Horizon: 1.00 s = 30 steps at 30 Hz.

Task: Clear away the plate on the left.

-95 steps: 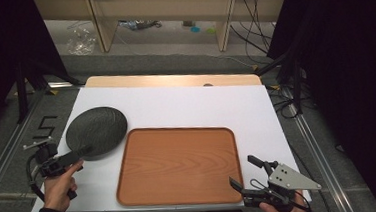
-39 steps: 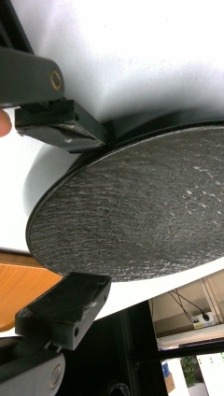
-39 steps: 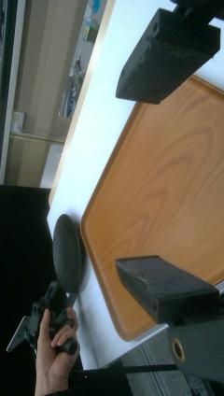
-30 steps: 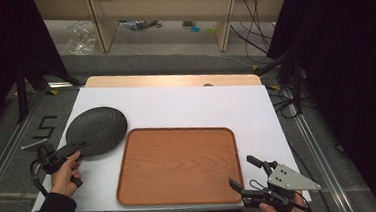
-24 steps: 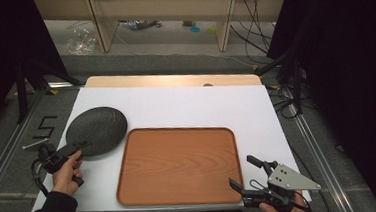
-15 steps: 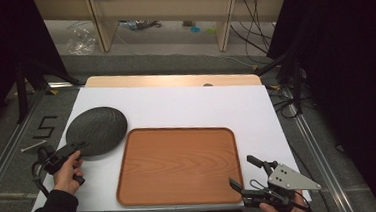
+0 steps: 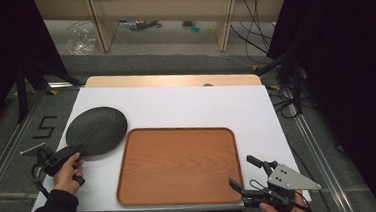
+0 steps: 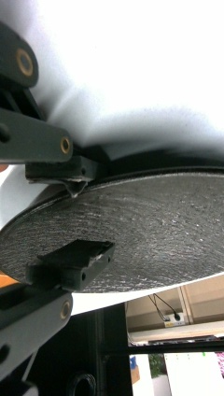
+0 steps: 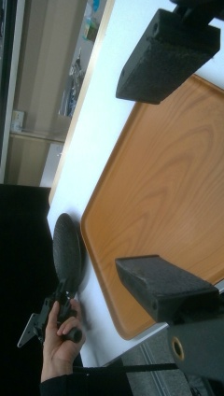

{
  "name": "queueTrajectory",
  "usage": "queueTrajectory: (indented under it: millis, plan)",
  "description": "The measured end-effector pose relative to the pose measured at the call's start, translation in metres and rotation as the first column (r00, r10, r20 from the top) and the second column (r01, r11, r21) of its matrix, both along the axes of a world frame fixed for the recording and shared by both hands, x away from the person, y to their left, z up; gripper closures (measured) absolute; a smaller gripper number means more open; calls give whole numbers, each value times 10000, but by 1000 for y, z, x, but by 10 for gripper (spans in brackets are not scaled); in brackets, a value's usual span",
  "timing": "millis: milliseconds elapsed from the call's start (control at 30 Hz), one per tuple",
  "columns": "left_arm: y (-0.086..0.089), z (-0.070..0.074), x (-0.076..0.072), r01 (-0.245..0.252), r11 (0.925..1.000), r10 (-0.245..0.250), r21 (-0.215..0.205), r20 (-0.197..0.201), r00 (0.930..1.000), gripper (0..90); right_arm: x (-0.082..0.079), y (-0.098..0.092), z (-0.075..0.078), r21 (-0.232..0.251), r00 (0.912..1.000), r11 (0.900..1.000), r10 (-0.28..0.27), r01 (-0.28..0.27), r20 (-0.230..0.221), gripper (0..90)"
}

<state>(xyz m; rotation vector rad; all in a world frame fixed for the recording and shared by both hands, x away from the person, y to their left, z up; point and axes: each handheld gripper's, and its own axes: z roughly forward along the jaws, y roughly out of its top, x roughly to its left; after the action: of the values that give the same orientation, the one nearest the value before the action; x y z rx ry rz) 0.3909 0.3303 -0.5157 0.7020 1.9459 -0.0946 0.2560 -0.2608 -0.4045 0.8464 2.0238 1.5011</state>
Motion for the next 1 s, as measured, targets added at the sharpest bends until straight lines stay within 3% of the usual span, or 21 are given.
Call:
queueTrajectory:
  millis: [333, 433, 500, 533, 567, 600, 700, 800, 833, 900, 967, 1000]
  plan:
    - [0, -4, -1, -264, 9996, 264, -59, -61, 9996, 754, 0, 0, 0, -4, 10000, 10000, 1, -1, -1, 168]
    - [2, -6, -2, -304, 9993, 307, -225, 119, 9995, 770, -1, 0, 0, 23, 10000, 10000, -2, 3, -57, 168]
    - [4, -8, -3, -471, 9968, 494, -638, 337, 9982, 788, -1, 0, 0, 11, 10000, 10000, -40, 40, -35, 168]
    - [4, -8, -3, -471, 9968, 494, -638, 337, 9982, 800, -1, 0, 0, 11, 10000, 10000, -40, 40, -35, 168]
    - [6, -8, -4, -532, 9934, 600, -1012, 654, 9961, 815, -1, 0, 1, -21, 9999, 10000, 11, -11, -109, 168]
    - [7, -7, -4, -569, 9928, 646, -1053, 712, 9954, 824, -1, -1, 1, -82, 9999, 10000, -2, 0, -154, 168]
    - [7, -7, -4, -664, 9911, 745, -1152, 675, 9949, 836, -1, -1, 1, -39, 10000, 10000, 5, -5, -99, 168]
    - [8, -9, -4, -830, 9819, 957, -1702, 678, 9931, 852, -1, 0, 0, -17, 10000, 10000, -42, 42, -9, 168]
    - [9, -9, -4, -735, 9809, 866, -1804, 659, 9941, 858, 1, -1, 0, -56, 9998, 10000, -53, 54, 205, 167]
    - [9, -9, -4, -709, 9847, 785, -1592, 421, 9960, 858, 0, -1, 1, -108, 10000, 9999, -12, 13, 66, 167]
    - [9, -9, -3, -836, 9824, 899, -1672, 304, 9955, 859, -1, -1, 1, -63, 9999, 10000, -17, 16, -114, 166]
    - [9, -9, -4, -872, 9807, 936, -1753, 286, 9952, 859, 1, -2, 0, -54, 9998, 10000, -59, 60, 206, 166]
